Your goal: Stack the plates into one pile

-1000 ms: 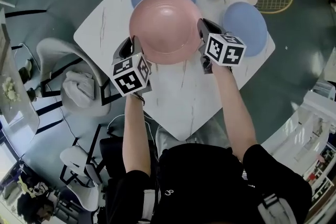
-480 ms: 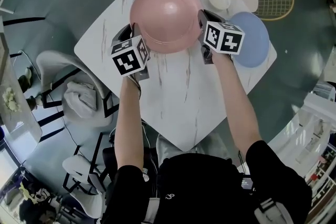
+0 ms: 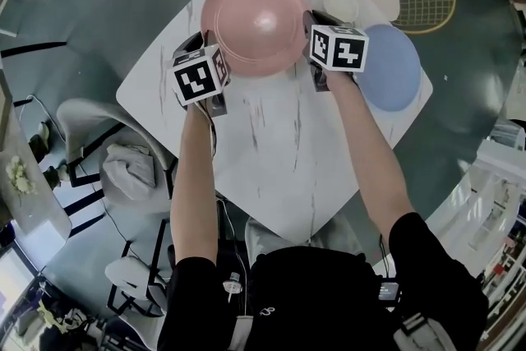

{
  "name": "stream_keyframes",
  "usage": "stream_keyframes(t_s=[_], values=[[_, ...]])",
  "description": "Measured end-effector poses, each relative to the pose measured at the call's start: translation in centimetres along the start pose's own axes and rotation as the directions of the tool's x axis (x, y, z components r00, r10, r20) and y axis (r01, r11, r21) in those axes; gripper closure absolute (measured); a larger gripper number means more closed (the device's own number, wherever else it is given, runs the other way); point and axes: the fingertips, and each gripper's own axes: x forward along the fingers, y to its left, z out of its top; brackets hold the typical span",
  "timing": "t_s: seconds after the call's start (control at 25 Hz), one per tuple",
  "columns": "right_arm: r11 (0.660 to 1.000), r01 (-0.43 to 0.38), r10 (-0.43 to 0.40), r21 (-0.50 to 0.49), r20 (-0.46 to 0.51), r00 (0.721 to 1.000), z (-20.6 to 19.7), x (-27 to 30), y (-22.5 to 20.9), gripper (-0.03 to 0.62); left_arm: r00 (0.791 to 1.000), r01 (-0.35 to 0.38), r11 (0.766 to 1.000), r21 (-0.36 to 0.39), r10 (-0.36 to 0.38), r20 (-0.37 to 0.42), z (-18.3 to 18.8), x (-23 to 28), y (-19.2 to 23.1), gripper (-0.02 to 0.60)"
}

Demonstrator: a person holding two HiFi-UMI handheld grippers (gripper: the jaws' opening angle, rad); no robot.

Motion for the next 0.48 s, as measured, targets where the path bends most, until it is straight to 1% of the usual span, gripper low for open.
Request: stream_keyframes(t_s=[0.24, 0.32, 0.36, 0.4, 0.48], values=[[0.999, 0.047, -0.047, -0.007, 0.019, 0.999, -1.2, 0.6, -0.4, 0.551, 0.999, 0.016, 1.0, 0.008, -0.015, -0.046, -0.8, 1.1, 0.2, 0.515], [0.998, 0.057, -0.057, -0.006, 0.016, 0.998, -1.6, 0.8, -0.5, 0.545, 0.999, 0.024, 0.999, 0.044, -0.022, -0.047, -0.8, 1.4, 0.0, 0.506], [0.998, 0.056, -0.056, 0.002, 0.022, 0.998, -1.7, 0.9, -0.4, 0.54, 0.999, 0.029, 0.997, 0.07, -0.026, -0.043, -0.8, 1.4, -0.2, 0.49], [0.999, 0.05, -0.051, 0.012, 0.032, 0.998, -1.8, 1.0, -0.2, 0.521, 0.999, 0.036, 0.995, 0.092, -0.033, -0.039, -0.7, 1.4, -0.3, 0.477], [0.999, 0.038, -0.039, 0.022, 0.052, 0.998, -1.8, 0.9, 0.2, 0.478, 0.999, 0.049, 0.993, 0.111, -0.046, -0.029, -0.6, 1.3, -0.6, 0.445]])
